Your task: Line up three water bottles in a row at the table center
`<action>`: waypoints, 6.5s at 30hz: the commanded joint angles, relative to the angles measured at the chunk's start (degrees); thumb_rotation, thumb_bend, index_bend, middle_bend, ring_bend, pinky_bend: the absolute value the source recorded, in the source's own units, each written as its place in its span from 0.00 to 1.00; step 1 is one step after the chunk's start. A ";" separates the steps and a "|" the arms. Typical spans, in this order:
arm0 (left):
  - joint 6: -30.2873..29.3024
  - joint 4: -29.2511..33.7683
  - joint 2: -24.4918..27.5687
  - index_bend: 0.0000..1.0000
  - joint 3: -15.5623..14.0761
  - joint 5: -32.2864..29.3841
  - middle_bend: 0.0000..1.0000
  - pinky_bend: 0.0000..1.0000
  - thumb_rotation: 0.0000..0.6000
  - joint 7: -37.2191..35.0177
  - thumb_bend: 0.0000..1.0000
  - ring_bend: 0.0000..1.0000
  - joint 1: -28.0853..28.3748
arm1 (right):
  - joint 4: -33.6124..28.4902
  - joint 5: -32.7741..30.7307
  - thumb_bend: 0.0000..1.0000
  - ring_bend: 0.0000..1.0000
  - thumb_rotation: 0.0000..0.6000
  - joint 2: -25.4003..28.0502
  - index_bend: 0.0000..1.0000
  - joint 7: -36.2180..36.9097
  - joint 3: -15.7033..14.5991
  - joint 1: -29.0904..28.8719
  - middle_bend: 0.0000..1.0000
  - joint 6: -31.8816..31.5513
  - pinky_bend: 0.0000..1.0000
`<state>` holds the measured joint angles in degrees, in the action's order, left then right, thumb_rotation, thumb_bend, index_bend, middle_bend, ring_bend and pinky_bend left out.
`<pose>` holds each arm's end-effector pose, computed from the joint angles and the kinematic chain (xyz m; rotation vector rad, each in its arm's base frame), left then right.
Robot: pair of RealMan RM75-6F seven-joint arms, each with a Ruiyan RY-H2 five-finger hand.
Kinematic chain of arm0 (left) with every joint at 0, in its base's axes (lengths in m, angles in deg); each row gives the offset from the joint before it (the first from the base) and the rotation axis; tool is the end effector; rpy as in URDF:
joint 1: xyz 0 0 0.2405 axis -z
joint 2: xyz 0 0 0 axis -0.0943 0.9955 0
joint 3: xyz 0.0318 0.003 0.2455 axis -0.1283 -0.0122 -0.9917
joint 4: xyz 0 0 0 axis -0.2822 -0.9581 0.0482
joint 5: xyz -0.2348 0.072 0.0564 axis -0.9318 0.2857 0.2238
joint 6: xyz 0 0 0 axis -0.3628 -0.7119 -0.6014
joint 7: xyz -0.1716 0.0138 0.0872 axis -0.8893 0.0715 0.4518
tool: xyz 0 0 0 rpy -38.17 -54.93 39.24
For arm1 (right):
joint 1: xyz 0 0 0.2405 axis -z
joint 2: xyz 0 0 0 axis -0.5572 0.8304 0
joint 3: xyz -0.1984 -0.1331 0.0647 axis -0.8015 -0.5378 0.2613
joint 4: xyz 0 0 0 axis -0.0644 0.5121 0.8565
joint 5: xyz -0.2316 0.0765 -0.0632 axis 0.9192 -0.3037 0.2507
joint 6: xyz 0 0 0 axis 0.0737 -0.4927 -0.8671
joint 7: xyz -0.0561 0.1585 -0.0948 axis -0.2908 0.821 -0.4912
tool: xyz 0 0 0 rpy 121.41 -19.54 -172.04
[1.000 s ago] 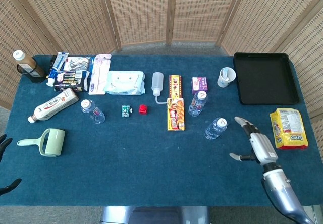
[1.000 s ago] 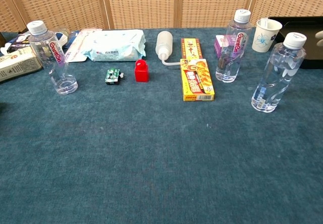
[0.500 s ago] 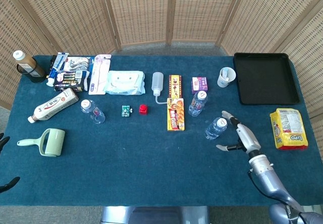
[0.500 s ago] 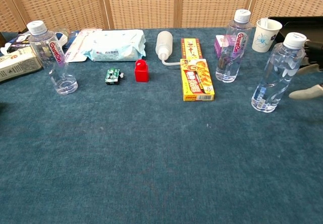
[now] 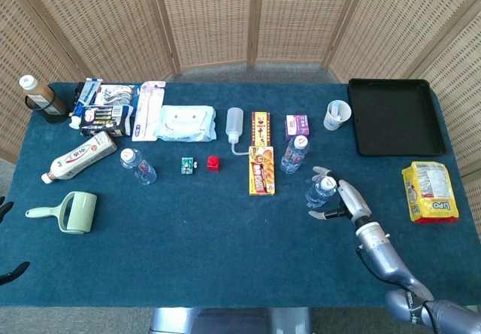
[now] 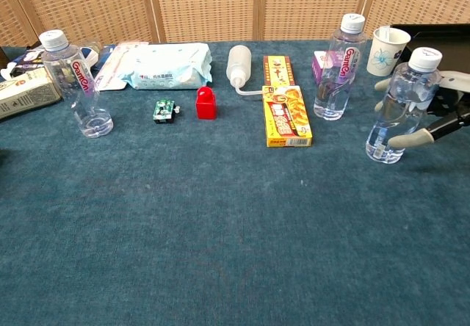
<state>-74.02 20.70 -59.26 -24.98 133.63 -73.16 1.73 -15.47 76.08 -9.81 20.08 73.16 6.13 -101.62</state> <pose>-0.3010 0.1611 0.1579 -1.3253 -1.0376 -0.9621 -0.2600 -0.3733 -0.0411 1.3525 -1.7276 1.2338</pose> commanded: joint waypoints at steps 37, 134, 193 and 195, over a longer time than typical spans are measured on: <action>1.04 -1.05 1.31 0.00 -2.13 4.45 0.00 0.00 1.00 -4.17 0.02 0.00 0.83 | -18.10 -1.77 0.20 0.42 1.00 -6.60 0.48 -27.18 3.85 -8.47 0.62 -4.48 0.22; 7.02 -0.28 2.74 0.00 -2.58 1.67 0.00 0.00 1.00 -6.56 0.02 0.00 4.44 | 8.80 -1.97 0.02 0.06 1.00 2.87 0.05 17.76 4.07 -9.68 0.07 6.58 0.13; 6.79 -0.93 3.53 0.00 -4.20 5.24 0.00 0.00 1.00 -9.49 0.02 0.00 4.98 | -4.64 -0.91 0.26 0.47 1.00 0.60 0.57 7.34 6.30 -6.85 0.71 -5.71 0.18; 6.56 -1.02 3.56 0.00 -4.28 5.47 0.00 0.00 1.00 -9.46 0.02 0.00 4.92 | -6.31 1.35 0.27 0.47 1.00 1.34 0.58 7.13 4.39 -6.19 0.71 -6.26 0.19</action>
<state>-67.41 19.69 -55.71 -29.23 139.04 -82.60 6.66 -20.18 75.51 -9.46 27.48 79.28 -1.02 -107.11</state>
